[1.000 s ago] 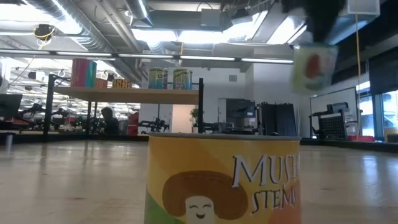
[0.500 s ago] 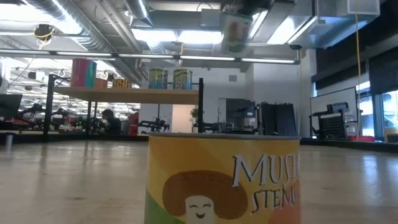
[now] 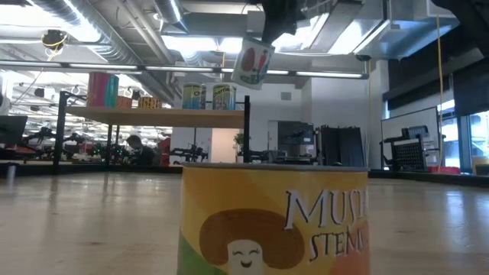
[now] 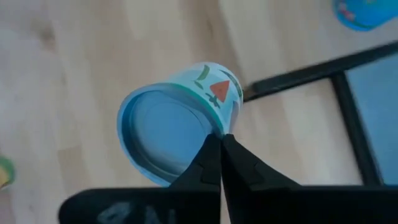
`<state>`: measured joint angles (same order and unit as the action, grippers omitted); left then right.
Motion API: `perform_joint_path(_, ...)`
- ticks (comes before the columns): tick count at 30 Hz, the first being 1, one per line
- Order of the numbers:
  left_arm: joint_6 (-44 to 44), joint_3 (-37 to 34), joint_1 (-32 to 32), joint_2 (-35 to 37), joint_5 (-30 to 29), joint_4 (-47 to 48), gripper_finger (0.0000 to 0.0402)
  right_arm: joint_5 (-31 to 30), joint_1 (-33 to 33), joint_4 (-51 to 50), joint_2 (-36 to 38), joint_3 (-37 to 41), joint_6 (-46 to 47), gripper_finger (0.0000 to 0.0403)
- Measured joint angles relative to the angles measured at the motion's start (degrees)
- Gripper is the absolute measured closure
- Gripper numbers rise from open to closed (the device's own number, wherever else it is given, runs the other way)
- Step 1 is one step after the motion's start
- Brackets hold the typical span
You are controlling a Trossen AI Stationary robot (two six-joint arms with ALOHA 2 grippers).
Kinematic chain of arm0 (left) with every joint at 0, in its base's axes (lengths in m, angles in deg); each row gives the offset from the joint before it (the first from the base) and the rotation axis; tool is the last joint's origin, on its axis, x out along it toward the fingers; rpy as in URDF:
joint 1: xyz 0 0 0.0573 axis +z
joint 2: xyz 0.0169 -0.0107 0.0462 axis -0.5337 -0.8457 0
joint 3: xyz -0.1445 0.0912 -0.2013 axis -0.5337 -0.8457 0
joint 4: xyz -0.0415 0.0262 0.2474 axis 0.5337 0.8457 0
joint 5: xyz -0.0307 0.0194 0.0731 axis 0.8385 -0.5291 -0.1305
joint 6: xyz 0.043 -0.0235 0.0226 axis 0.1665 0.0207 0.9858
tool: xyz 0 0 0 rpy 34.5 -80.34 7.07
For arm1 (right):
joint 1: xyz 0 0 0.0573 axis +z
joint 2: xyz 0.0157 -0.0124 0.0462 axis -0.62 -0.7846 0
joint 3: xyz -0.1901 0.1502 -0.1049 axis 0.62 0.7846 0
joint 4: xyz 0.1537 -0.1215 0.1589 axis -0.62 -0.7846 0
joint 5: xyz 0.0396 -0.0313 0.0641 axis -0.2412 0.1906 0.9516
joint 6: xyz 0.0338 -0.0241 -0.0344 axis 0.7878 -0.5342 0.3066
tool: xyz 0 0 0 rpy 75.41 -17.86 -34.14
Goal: Pick and place cans onto a shelf
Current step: Put the canned mixed vegetables on the shelf
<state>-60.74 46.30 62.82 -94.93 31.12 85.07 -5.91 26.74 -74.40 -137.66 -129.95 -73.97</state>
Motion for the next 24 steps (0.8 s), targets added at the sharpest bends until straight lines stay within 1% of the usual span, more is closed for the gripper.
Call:
perform_joint_path(7, 0.0, 0.0, 0.0, 0.0, -0.3, 0.0, 0.0401, 7.6, 1.3, 0.9, -4.1, 0.0, -1.5, 0.0403)
perform_joint_path(10, 0.0, 0.0, 0.0, 0.0, -0.3, 0.0, 0.0401, 9.9, 2.4, 0.3, -6.8, 0.0, -2.3, 0.0403)
perform_joint_path(14, 0.0, 0.0, 0.0, 0.0, -0.3, 0.0, 0.0401, 14.8, 3.3, 0.1, -10.8, 0.0, -4.1, 0.0403)
perform_joint_path(24, -0.1, 0.0, 0.0, 0.0, -0.5, 0.0, 0.0401, 15.6, 4.7, 0.2, -18.9, 0.0, -6.5, 0.0403)
